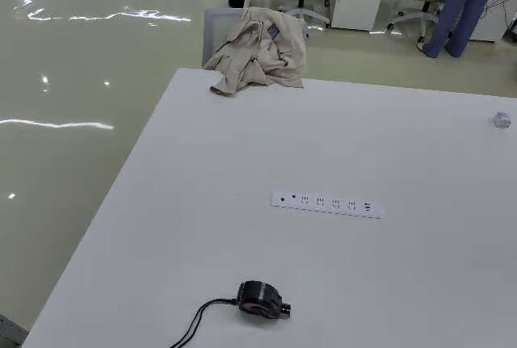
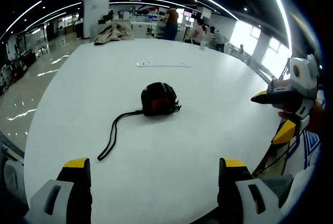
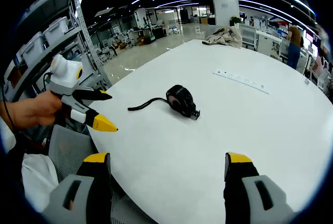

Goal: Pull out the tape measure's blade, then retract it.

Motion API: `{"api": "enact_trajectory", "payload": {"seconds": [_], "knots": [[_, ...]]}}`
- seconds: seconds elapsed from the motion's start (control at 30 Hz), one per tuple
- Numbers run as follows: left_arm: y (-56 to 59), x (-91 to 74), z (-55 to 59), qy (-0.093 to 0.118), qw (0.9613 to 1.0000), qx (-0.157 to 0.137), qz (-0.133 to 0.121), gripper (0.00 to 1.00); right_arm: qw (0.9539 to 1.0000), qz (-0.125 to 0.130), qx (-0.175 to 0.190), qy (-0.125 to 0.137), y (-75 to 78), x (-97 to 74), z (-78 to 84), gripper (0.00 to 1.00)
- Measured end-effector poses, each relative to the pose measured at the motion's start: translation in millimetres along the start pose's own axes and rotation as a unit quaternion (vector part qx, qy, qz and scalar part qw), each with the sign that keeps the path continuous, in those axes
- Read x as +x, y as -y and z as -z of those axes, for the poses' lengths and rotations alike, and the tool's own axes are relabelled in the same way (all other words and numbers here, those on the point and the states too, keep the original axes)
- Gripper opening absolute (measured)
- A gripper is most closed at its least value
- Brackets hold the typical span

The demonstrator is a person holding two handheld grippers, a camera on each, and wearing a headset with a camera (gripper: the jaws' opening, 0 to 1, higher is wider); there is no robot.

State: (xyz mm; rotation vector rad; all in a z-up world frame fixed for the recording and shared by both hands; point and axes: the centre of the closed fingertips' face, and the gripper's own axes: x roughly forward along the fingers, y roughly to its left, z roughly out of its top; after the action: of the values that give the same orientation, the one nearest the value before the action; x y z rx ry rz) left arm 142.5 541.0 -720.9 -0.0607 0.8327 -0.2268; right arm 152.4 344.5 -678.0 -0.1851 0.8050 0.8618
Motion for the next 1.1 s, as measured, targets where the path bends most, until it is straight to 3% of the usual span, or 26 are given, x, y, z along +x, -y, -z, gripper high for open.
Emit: {"api": "enact_trajectory", "payload": {"seconds": [0.3, 0.67, 1.1], "knots": [[6.7, -16.2, 5.2, -0.009, 0.9996, -0.012, 0.024, 1.0, 0.9999, 0.011, 0.008, -0.003, 0.4, -15.9, 2.2, 0.94], [1.5, -40.7, 11.8, -0.017, 0.9995, -0.015, 0.022, 1.0, 0.9999, 0.013, -0.002, -0.009, -11.2, -30.9, 1.8, 0.95], [-0.1, -61.5, 7.4, -0.011, 0.9994, -0.025, 0.021, 1.0, 0.9999, 0.014, -0.003, -0.007, -18.3, -46.6, 0.1, 0.95]]}}
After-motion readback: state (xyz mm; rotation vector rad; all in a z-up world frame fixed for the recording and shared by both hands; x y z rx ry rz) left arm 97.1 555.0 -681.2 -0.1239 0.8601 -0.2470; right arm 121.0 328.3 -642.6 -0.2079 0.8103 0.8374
